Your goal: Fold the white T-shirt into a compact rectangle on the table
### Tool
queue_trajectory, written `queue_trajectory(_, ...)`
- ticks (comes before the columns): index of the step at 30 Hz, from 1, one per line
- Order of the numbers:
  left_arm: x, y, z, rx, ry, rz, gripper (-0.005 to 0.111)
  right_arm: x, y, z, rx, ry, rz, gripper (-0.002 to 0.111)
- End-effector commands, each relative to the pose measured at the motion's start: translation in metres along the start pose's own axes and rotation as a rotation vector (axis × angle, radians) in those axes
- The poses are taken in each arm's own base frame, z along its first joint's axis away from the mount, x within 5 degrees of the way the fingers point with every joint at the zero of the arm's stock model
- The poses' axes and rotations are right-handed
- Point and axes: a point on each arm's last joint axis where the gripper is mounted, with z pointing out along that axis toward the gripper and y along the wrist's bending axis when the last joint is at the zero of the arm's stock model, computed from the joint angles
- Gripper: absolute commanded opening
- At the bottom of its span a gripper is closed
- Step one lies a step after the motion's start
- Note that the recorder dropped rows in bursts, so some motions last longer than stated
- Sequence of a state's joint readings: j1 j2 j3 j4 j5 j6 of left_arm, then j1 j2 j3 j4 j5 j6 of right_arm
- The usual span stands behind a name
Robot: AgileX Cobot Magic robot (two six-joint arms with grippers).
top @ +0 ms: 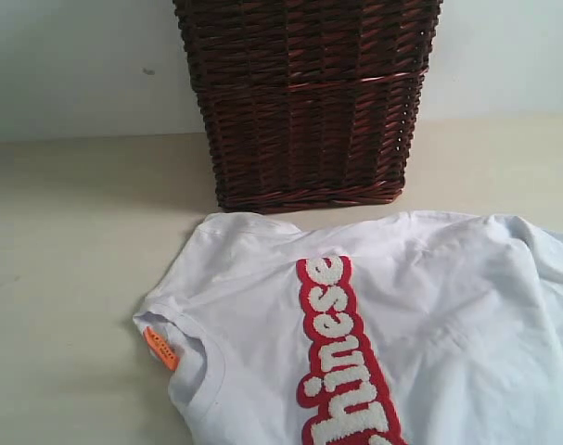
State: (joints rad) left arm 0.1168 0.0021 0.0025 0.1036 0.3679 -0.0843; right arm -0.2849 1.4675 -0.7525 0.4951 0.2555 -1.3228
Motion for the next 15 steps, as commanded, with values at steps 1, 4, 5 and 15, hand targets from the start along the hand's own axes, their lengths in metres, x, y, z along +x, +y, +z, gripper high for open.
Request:
queue_trajectory(1,-0.001,0.0,0.0,-0.001,-0.011,-0.004,0.0,-0.007,0.083,-0.034,-0.724,-0.005,-0.421,0.05)
queue_trajectory(4,-0.001,0.0,0.0,-0.001,-0.011,-0.004,0.0,0.01,0.122,-0.033,-0.842,-0.003,-0.67,0.05)
queue_trajectory(5,-0.001,0.0,0.0,-0.001,-0.011,-0.004,0.0,0.016,0.126,-0.031,-0.836,0.007,-0.707,0.05)
queue_trajectory(15,-0.001,0.0,0.0,-0.001,-0.011,-0.004,0.0,0.05,0.139,-0.01,-0.641,0.018,-0.876,0.01)
